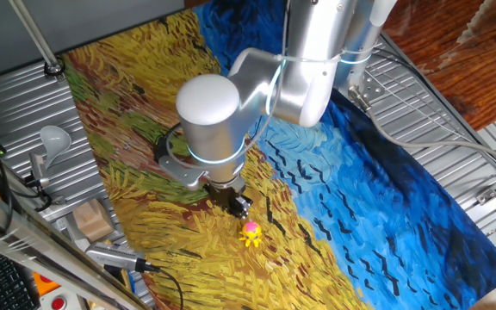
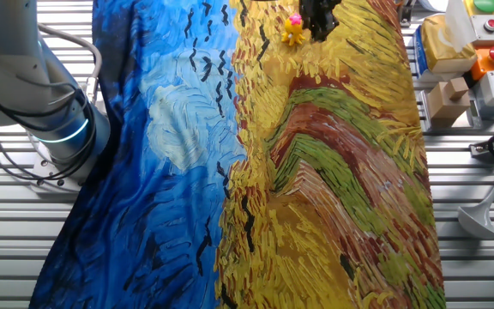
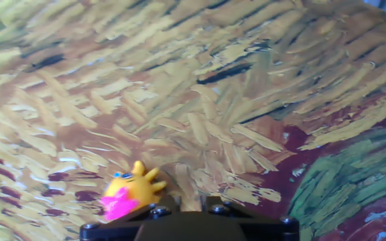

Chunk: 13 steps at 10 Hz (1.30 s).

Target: Grasp the moving object

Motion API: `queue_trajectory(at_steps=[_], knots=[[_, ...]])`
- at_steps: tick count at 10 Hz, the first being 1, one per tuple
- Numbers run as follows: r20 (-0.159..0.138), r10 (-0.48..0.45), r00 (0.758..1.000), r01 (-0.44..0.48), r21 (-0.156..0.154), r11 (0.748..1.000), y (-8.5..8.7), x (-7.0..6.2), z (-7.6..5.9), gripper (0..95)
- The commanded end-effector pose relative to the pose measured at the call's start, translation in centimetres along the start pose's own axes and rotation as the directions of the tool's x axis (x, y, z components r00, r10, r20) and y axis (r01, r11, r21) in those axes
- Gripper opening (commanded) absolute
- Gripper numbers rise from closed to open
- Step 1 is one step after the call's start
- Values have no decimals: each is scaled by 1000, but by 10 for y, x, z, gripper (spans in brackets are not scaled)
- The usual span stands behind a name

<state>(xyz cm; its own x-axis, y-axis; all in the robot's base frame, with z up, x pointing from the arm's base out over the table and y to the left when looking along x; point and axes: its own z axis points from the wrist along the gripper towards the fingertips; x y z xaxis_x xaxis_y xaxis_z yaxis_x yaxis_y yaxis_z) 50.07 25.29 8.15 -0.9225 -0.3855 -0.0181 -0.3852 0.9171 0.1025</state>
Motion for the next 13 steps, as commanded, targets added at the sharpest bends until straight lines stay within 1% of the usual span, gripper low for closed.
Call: queue_trajectory(at_steps=[1,2,3,4,5,6,7,8,10,11,12,13], knots=[[3,0,1000,0,7,1000,-2,1,0,950],[10,-23,1000,23,9,1000,-6,1,1,760],[16,-42,999,42,7,999,-6,1,1,760],[20,-48,999,48,-4,999,-6,1,1,760],[13,-47,999,47,-8,999,-6,1,1,760],[18,-54,998,54,-20,998,-6,1,1,950],[22,-50,999,51,-33,998,-2,2,1,950],[19,-40,999,40,-31,999,11,3,1,950],[18,-17,1000,18,-25,1000,28,4,5,950],[16,-9,1000,10,-20,1000,33,3,6,950],[20,2,1000,-2,-15,1000,42,3,12,950],[24,9,1000,-9,-10,1000,47,2,16,950]])
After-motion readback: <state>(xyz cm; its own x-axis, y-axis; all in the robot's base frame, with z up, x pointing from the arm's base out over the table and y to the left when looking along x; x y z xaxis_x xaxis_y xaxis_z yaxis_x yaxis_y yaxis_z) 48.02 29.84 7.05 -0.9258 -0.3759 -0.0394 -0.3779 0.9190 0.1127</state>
